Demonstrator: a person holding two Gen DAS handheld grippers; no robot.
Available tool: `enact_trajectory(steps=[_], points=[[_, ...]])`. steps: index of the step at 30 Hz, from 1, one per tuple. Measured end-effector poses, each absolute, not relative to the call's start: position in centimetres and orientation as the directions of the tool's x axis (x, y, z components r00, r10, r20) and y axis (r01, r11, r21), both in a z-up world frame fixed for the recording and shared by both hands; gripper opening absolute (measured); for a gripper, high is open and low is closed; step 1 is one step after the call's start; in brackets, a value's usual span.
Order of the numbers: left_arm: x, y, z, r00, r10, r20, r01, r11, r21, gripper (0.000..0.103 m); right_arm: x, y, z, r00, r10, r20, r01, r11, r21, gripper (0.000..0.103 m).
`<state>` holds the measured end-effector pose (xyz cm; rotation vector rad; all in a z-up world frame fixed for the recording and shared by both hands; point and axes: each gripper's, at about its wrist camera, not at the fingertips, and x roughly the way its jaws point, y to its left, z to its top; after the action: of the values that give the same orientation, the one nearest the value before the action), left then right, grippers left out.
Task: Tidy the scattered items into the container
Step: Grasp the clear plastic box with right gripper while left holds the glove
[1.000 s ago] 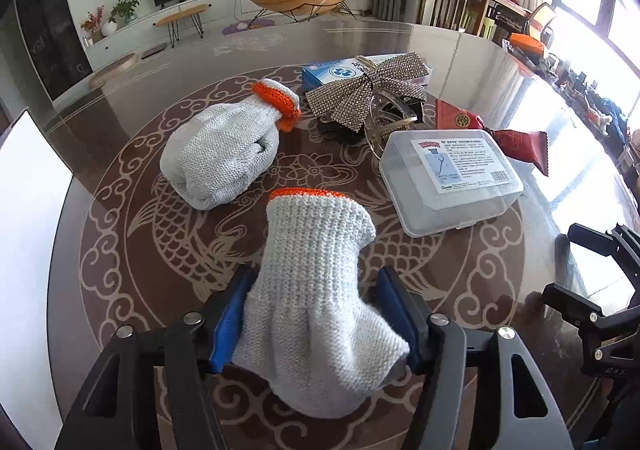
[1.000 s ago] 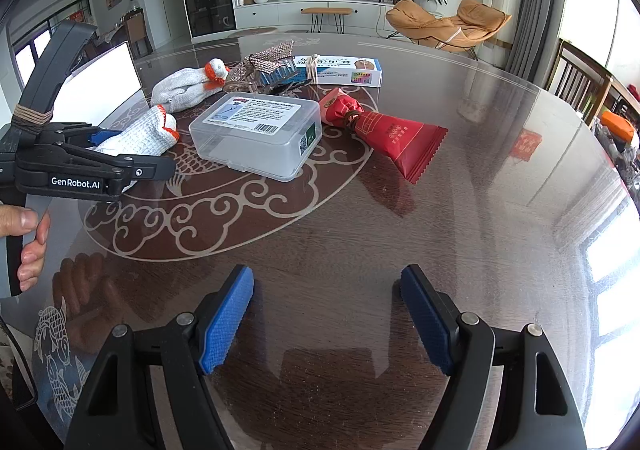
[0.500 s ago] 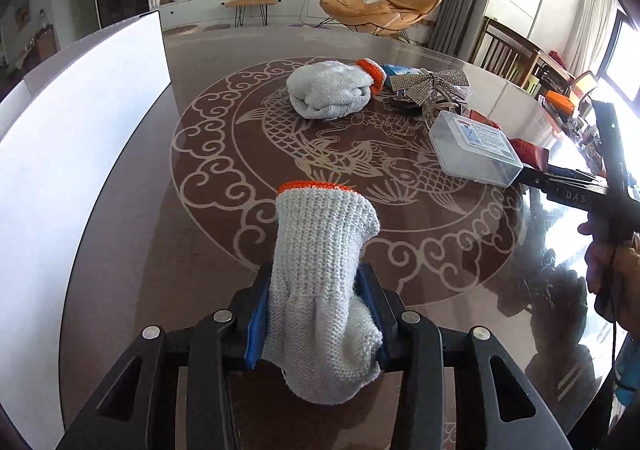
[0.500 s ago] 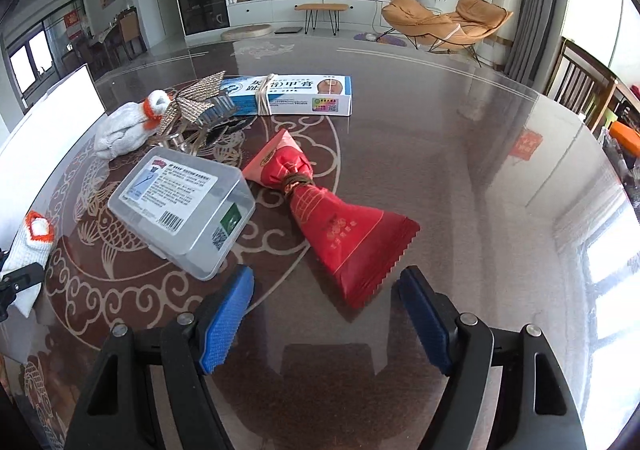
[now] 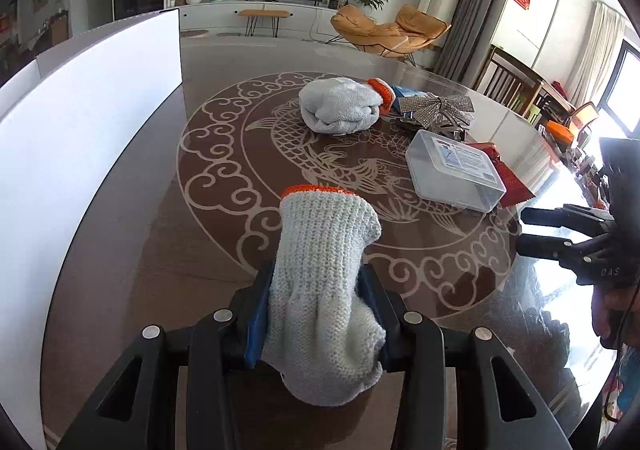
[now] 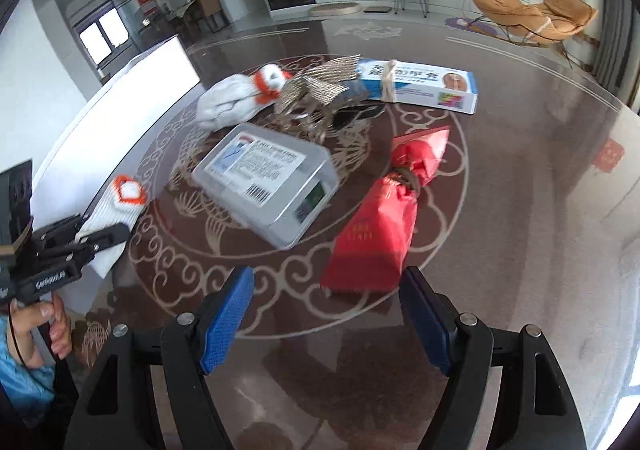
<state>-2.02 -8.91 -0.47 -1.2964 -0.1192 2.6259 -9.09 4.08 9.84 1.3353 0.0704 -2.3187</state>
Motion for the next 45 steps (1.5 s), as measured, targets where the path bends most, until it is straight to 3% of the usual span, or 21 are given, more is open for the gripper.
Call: enact_trajectory(steps=[4, 9, 12, 14, 21, 26, 29, 33, 36, 38, 40, 45], points=[[-2.0, -8.3, -0.5, -0.594, 0.193, -0.781, -0.149, -0.98, -0.129, 0.042, -7.4, 2.0, 10.2, -0.422, -0.367, -0.829, 0.552, -0.829, 0.086, 0.076], [-2.0, -8.4, -0.5, -0.594, 0.199, -0.779, -0.146, -0.98, -0.138, 0.042, -10.8, 1.4, 9.1, -0.353, -0.457, -0.816, 0.63, -0.761, 0.153, 0.077], [-2.0, -8.1, -0.6, -0.595, 0.18, -0.784, -0.148, -0.983, -0.113, 0.042, -13.8, 1.3, 9.3, -0.4, -0.407, -0.821, 0.6, -0.794, 0.101, 0.076], [-2.0, -7.9, -0.6, -0.595, 0.173, -0.785, -0.148, -0.983, -0.105, 0.042, -15.1, 1.6, 9.7, -0.382, -0.457, -0.803, 0.621, -0.771, 0.143, 0.076], [-1.9, -7.9, -0.5, -0.595, 0.171, -0.785, -0.147, -0.984, -0.103, 0.042, -15.5, -2.4, 11.2, -0.43, -0.428, -0.795, 0.805, -0.58, -0.123, 0.076], [-1.9, -8.0, -0.5, -0.596, 0.173, -0.784, -0.146, -0.984, -0.106, 0.042, -16.4, -3.4, 9.9, -0.365, -0.384, -0.848, 0.782, -0.621, -0.056, 0.073], [-1.9, -7.9, -0.6, -0.596, 0.17, -0.785, -0.146, -0.984, -0.102, 0.043, -14.1, -3.5, 9.8, -0.36, -0.398, -0.844, 0.764, -0.645, -0.021, 0.061], [-1.6, -7.7, -0.6, -0.595, 0.162, -0.787, -0.142, -0.985, -0.095, 0.043, -8.3, -3.1, 9.6, -0.433, -0.36, -0.826, 0.676, -0.736, -0.034, 0.061], [-1.6, -6.8, -0.7, -0.591, 0.135, -0.795, -0.158, -0.986, -0.05, 0.052, -5.8, -2.8, 9.4, -0.516, -0.321, -0.794, 0.597, -0.799, -0.065, 0.061], [-1.8, -5.8, -0.9, -0.576, 0.125, -0.808, -0.19, -0.982, -0.017, 0.075, -5.5, -2.9, 9.1, -0.549, -0.314, -0.774, 0.575, -0.815, -0.078, 0.062], [-2.0, -5.3, -1.0, -0.57, 0.092, -0.816, -0.188, -0.982, 0.021, 0.084, -6.0, -2.9, 9.1, -0.553, -0.316, -0.771, 0.567, -0.821, -0.07, 0.062], [-2.6, -6.0, -0.9, -0.561, 0.087, -0.823, -0.163, -0.987, 0.006, 0.088, -7.3, -2.9, 8.7, -0.507, -0.346, -0.789, 0.571, -0.821, -0.007, 0.067]])
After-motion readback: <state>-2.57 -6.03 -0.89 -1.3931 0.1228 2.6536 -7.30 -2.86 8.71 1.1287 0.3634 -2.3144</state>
